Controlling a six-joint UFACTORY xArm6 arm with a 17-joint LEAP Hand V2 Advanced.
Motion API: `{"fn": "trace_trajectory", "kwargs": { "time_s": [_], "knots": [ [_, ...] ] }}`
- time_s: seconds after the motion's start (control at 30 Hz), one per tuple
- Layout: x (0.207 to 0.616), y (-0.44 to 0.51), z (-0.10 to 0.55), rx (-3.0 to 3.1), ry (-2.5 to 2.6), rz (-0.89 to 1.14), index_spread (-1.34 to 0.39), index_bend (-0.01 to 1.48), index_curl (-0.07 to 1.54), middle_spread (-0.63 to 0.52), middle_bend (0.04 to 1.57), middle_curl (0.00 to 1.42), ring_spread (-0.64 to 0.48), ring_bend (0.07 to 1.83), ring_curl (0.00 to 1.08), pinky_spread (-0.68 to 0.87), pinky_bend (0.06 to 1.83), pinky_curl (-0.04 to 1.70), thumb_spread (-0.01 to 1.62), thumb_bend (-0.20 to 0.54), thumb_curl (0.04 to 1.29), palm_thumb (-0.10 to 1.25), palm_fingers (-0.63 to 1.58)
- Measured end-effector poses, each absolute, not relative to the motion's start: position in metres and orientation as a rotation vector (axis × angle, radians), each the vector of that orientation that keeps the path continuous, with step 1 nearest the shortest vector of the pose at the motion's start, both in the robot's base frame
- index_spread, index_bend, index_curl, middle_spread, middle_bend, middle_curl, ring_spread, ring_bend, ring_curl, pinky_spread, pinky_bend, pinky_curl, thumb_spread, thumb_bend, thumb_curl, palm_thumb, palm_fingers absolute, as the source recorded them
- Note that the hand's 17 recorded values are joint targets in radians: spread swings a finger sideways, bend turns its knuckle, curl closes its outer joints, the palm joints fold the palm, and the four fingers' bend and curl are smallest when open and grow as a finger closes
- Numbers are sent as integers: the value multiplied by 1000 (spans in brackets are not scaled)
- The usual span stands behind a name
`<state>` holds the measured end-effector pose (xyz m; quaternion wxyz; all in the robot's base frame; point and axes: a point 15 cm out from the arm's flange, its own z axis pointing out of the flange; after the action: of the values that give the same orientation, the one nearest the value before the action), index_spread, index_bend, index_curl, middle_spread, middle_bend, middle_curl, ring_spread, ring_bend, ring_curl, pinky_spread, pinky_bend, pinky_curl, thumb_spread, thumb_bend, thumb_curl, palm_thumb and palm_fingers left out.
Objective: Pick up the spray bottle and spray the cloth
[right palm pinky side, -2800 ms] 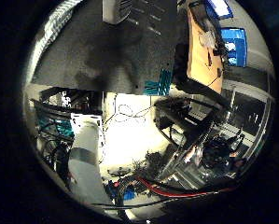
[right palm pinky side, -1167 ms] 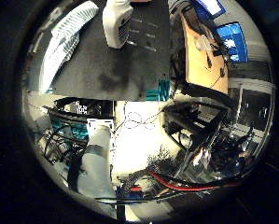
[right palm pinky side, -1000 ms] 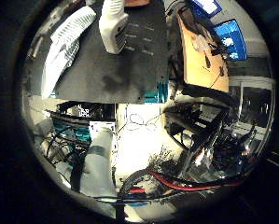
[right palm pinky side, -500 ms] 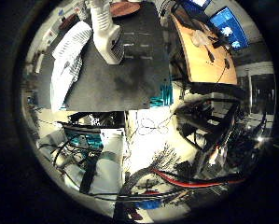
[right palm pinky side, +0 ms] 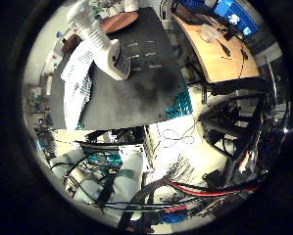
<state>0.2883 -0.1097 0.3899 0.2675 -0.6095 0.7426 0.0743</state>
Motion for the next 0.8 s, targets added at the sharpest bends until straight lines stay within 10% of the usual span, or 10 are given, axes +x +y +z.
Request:
{"fn": "trace_trajectory", "kwargs": {
  "time_s": [0.8],
  "knots": [
    [307, -197, 352, -1349, 1890, 167, -250, 142, 254, 81, 190, 346, 157, 276, 262, 360, 376, 323, 1108, -24, 311, 629, 117]
  ]
}}
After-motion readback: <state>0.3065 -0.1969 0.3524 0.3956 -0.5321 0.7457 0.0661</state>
